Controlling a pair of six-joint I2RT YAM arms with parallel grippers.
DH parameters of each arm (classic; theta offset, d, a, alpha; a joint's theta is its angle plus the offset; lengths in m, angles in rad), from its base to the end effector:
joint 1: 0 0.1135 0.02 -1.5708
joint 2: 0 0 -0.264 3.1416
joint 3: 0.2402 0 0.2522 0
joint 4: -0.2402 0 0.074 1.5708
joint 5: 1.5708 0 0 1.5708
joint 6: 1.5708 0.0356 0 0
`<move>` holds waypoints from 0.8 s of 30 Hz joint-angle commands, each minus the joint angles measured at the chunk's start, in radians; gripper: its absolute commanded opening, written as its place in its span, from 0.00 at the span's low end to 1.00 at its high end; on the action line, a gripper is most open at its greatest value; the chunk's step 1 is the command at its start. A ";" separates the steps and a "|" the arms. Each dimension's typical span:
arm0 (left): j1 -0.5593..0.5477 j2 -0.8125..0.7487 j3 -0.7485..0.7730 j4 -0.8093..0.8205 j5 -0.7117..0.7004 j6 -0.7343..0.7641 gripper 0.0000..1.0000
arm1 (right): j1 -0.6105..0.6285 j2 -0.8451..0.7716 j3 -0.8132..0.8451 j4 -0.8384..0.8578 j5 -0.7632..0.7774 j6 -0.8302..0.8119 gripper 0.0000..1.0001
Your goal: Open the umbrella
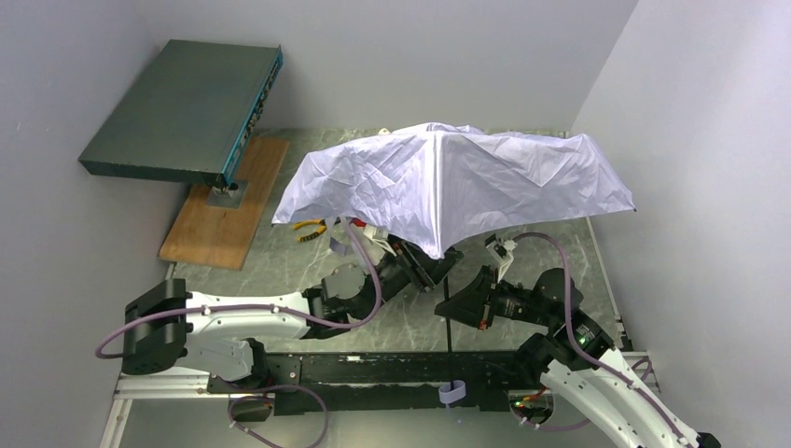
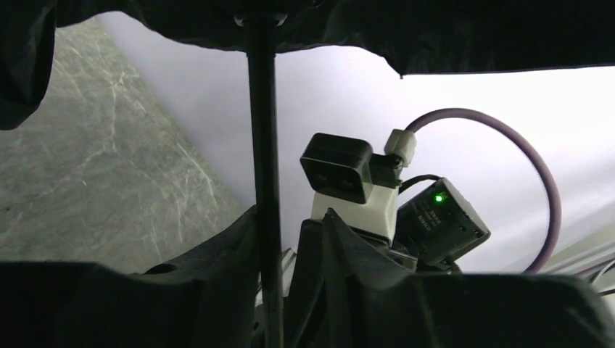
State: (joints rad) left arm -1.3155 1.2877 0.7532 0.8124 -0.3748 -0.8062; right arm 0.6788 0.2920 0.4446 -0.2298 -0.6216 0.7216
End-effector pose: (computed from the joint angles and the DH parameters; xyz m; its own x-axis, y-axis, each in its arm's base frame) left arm 0.0860 -0.2779 0.3232 -0.5377 -0.5992 -0.5932 0.6118 0.2069 -0.7635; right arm 0.0670 0.0807 0.2781 -0.6808 0.1408 -0.7188 -0.6828 0.2333 0.6923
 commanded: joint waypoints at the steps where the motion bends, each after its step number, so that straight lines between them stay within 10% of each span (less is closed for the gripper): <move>1: -0.017 0.022 0.046 0.054 0.015 0.003 0.33 | 0.004 -0.022 0.053 0.121 -0.017 -0.016 0.00; 10: -0.020 0.054 0.064 0.054 0.046 -0.013 0.01 | 0.004 -0.030 0.055 0.126 -0.011 -0.007 0.00; 16: -0.021 0.000 0.094 -0.075 0.025 -0.034 0.00 | 0.003 -0.052 0.057 0.086 0.019 -0.006 0.01; 21: -0.022 -0.082 0.087 -0.188 0.035 -0.029 0.00 | 0.002 -0.048 0.094 0.022 0.055 -0.041 0.62; 24: -0.027 -0.141 0.051 -0.220 0.045 -0.006 0.00 | 0.004 -0.049 0.112 -0.025 0.090 -0.066 0.81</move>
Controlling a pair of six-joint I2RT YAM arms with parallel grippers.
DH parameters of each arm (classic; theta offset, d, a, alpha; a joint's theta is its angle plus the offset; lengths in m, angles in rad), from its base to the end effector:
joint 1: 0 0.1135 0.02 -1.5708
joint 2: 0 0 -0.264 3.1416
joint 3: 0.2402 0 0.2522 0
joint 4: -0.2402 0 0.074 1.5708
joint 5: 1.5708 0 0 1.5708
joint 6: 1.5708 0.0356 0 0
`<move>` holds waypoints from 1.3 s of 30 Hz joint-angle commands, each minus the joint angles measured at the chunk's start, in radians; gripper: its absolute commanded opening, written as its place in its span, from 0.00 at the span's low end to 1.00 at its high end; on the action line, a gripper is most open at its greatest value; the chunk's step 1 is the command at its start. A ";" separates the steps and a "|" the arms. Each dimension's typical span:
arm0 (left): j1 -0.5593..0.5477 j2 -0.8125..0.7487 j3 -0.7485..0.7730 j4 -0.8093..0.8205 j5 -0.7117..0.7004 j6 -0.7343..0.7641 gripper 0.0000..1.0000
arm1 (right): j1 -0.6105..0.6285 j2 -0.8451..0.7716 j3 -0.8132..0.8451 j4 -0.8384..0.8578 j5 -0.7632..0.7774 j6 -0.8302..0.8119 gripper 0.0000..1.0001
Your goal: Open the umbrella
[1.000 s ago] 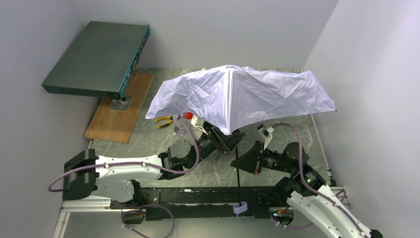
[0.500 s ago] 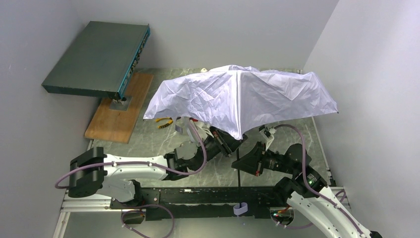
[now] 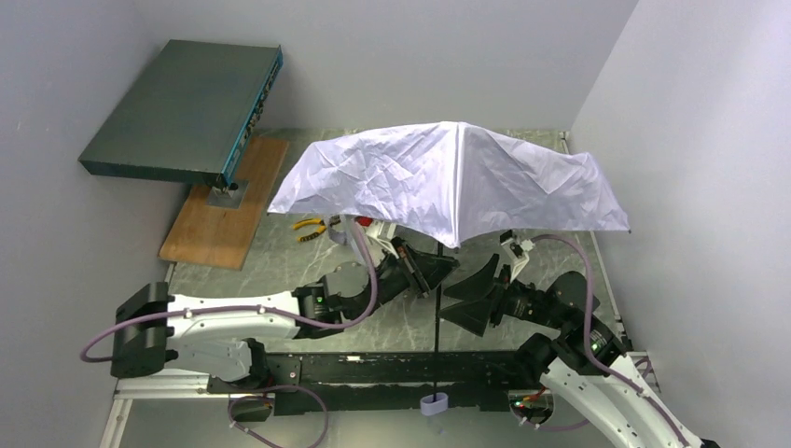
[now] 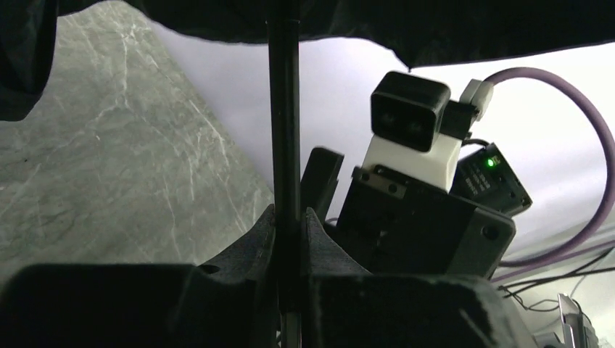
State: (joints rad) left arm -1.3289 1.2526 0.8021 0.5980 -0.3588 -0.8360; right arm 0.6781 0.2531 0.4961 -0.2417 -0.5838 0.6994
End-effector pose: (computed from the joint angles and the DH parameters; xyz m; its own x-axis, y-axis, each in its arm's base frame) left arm 0.0817 -0.2788 0.3274 -0.5892 -0.5123 -0.6249 0.5798 0.2706 -0.7685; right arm 0.0589 0.0726 0.2969 -0.6125 0.1963 -0.7657 -0.7297 0.2321 0.6432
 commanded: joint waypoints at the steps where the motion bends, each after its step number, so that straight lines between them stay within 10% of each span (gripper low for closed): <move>1: -0.015 -0.126 -0.008 -0.038 0.027 0.030 0.00 | 0.004 -0.012 0.063 -0.026 0.064 -0.051 0.83; 10: -0.010 -0.249 -0.390 0.543 0.151 0.097 0.00 | 0.003 -0.015 0.035 0.052 0.068 0.006 0.84; 15: -0.045 -0.297 -0.311 0.223 -0.007 0.099 0.00 | 0.004 -0.007 0.022 0.079 0.069 0.027 0.84; 21: -0.047 -0.130 -0.530 1.045 0.097 0.215 0.00 | 0.003 -0.005 0.028 0.090 0.086 0.038 0.84; 33: 0.066 -0.117 -0.247 0.364 0.277 -0.159 0.00 | 0.004 -0.037 0.030 0.086 0.297 0.058 0.81; 39: 0.060 -0.070 -0.169 0.351 0.290 -0.269 0.00 | 0.003 -0.127 -0.044 0.273 0.460 0.106 0.79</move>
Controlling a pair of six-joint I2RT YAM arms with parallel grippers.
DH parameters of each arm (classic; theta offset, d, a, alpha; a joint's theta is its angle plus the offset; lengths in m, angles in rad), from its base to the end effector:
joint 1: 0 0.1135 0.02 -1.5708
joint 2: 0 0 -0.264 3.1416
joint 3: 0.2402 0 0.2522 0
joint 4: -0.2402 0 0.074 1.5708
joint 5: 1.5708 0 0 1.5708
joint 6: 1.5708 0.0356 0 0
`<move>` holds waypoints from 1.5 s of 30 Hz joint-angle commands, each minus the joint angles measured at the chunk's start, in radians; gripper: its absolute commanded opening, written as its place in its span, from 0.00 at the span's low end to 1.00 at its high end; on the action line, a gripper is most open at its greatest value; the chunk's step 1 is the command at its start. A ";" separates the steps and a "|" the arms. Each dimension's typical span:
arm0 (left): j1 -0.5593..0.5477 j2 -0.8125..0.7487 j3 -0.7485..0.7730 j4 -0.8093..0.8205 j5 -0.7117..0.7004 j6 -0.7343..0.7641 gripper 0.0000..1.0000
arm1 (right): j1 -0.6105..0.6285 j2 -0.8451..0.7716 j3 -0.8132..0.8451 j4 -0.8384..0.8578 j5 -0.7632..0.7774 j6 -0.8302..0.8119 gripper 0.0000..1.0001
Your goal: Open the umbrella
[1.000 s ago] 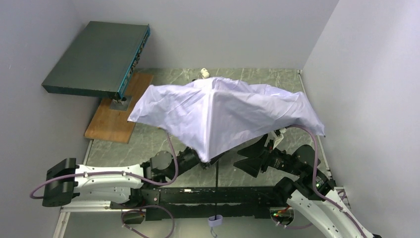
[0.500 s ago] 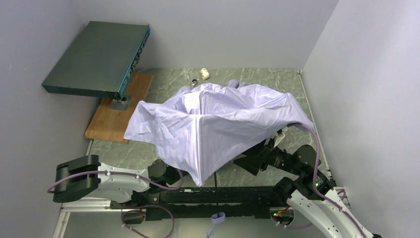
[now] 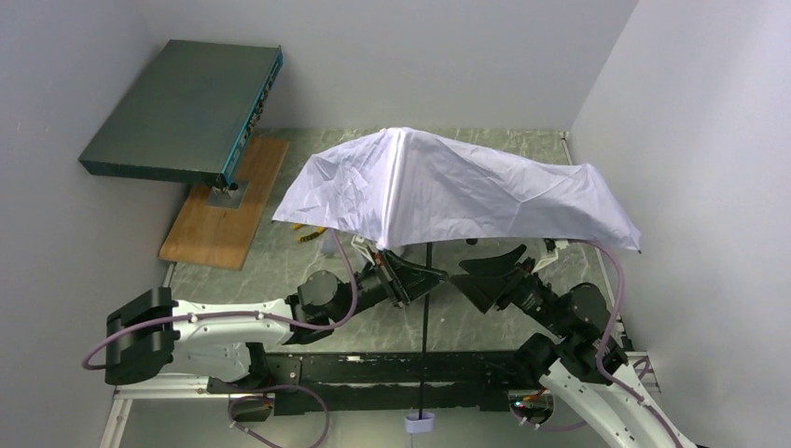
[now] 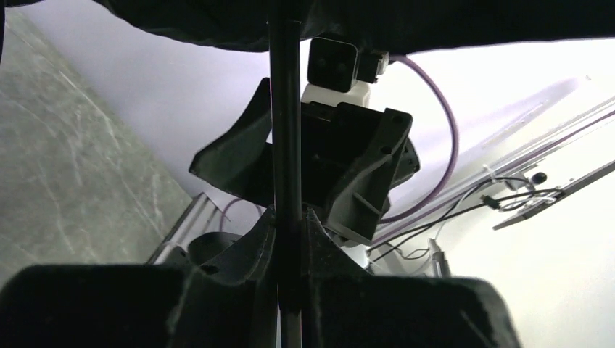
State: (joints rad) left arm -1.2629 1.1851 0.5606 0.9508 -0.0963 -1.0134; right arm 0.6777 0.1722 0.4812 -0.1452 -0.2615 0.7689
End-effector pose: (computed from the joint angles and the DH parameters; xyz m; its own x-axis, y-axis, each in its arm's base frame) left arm 0.0815 -0.2450 0.2986 -0.7302 -0.4912 -0.4749 0.5696 -0.0538 -0.8202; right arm 0.0581 0.0586 0.3081 -0.4680 0.4856 -0.7384 -0.6664 0.3548 0.6557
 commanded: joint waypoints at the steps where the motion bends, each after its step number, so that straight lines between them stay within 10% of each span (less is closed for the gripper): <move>1: -0.006 -0.002 0.073 -0.027 0.006 -0.124 0.00 | 0.003 -0.053 -0.029 0.206 0.150 0.035 0.79; 45: -0.073 0.092 0.253 -0.120 0.081 -0.129 0.00 | 0.004 0.277 -0.029 0.476 0.225 0.100 0.23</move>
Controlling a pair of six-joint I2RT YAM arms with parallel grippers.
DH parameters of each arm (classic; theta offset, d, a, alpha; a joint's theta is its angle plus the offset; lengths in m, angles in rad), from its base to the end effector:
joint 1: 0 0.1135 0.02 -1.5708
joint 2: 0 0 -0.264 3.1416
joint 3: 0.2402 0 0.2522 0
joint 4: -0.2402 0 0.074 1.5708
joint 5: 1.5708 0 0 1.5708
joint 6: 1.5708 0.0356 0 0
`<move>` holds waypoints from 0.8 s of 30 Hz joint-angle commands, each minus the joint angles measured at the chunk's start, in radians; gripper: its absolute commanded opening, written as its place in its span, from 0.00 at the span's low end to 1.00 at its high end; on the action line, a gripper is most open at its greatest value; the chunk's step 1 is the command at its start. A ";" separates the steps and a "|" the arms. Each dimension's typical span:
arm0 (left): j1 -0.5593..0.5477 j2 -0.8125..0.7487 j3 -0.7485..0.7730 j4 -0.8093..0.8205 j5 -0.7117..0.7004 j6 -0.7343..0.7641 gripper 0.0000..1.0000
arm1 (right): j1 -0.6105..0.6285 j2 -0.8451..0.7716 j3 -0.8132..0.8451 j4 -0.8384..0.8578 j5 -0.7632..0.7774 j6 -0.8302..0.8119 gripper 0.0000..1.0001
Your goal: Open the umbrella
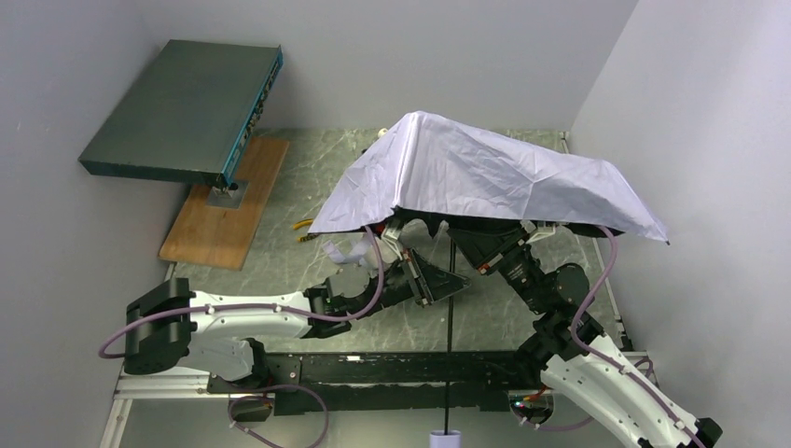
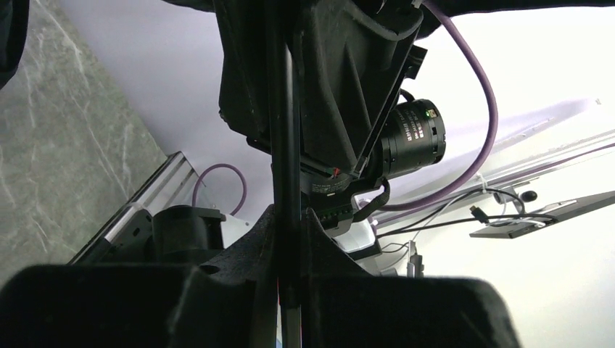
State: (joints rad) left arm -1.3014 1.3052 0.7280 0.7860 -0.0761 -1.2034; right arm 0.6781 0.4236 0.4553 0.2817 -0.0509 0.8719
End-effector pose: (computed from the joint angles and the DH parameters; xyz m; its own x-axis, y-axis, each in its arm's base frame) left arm 0.0813 -0.2844 0.3075 -0.8587 -0.3863 -0.3367 0.3896 -0.0654 -0.9187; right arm 0.0974 0.0808 0.3235 -0.3540 0.6966 -0.6240 -0.6111 0.3328 0.7182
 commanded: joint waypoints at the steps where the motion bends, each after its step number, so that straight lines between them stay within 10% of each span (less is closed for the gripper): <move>1: -0.038 -0.031 0.099 0.010 0.062 0.077 0.00 | 0.003 0.030 -0.002 0.048 0.011 0.001 0.23; 15: -0.058 -0.095 0.170 -0.182 -0.008 0.197 0.00 | 0.004 0.034 -0.008 0.044 -0.049 0.047 0.33; 24: -0.061 -0.099 0.147 -0.152 -0.017 0.184 0.00 | 0.003 0.014 0.006 0.001 0.009 0.054 0.11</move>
State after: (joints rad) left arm -1.3460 1.2613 0.8333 0.4923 -0.1143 -1.0477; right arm 0.6819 0.4492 0.4530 0.3191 -0.0875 0.9455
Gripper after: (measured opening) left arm 0.137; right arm 0.245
